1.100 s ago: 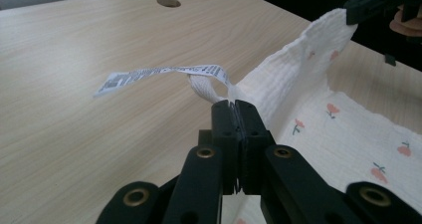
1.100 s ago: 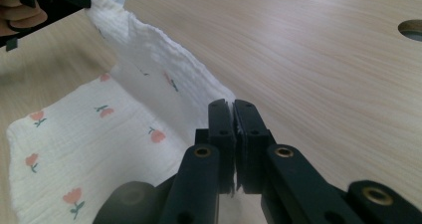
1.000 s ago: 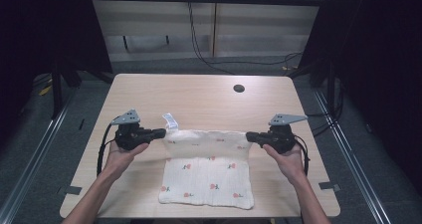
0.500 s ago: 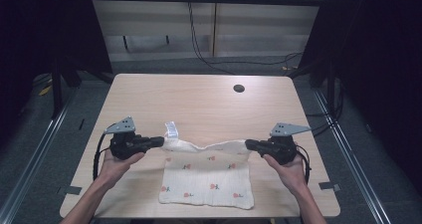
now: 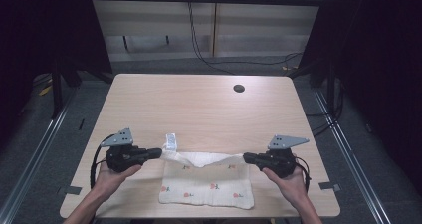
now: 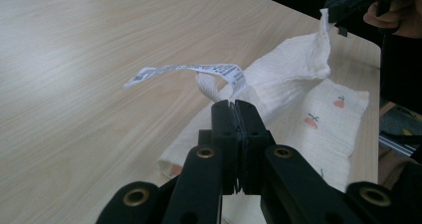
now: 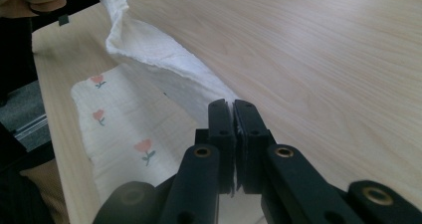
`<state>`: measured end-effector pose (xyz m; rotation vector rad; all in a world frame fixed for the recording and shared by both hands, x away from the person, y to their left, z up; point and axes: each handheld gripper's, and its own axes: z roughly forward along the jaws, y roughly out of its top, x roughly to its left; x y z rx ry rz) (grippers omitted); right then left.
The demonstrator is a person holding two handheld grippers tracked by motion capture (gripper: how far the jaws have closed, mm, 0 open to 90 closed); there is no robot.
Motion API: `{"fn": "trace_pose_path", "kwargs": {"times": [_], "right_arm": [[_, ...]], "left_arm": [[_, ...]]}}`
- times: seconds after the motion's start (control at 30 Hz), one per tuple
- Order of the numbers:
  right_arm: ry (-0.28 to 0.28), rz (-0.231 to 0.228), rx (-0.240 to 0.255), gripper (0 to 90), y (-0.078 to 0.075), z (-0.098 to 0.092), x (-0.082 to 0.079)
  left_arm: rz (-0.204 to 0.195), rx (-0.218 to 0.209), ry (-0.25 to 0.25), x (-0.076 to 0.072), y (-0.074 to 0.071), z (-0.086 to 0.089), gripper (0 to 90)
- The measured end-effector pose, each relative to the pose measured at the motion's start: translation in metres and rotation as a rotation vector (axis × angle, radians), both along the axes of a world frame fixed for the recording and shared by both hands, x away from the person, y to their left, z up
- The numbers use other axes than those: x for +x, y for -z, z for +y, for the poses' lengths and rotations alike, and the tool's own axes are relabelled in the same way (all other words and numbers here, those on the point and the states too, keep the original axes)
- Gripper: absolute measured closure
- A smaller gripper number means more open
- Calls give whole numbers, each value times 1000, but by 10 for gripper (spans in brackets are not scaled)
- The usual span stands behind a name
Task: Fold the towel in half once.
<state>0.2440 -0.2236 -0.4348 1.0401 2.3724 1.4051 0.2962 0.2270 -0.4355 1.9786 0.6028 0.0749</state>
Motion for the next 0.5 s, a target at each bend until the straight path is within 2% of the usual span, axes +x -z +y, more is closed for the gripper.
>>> {"fn": "trace_pose_path", "kwargs": {"times": [0.07,0.13,0.27,0.37,0.5], "right_arm": [[-6,-12,2,873,-1,1,-5],[-15,-22,1,872,-5,2,-8],[-34,-25,-2,872,-11,3,-14],[-43,-17,-15,872,-10,3,-18],[-48,11,-29,872,-3,1,-27]], "left_arm": [[-3,6,-6,-3,0,2,887],[21,-13,-13,-4,2,4,887],[11,-19,-12,-10,2,5,887],[14,-3,7,-16,0,4,887],[27,25,26,-23,7,4,887]]}}
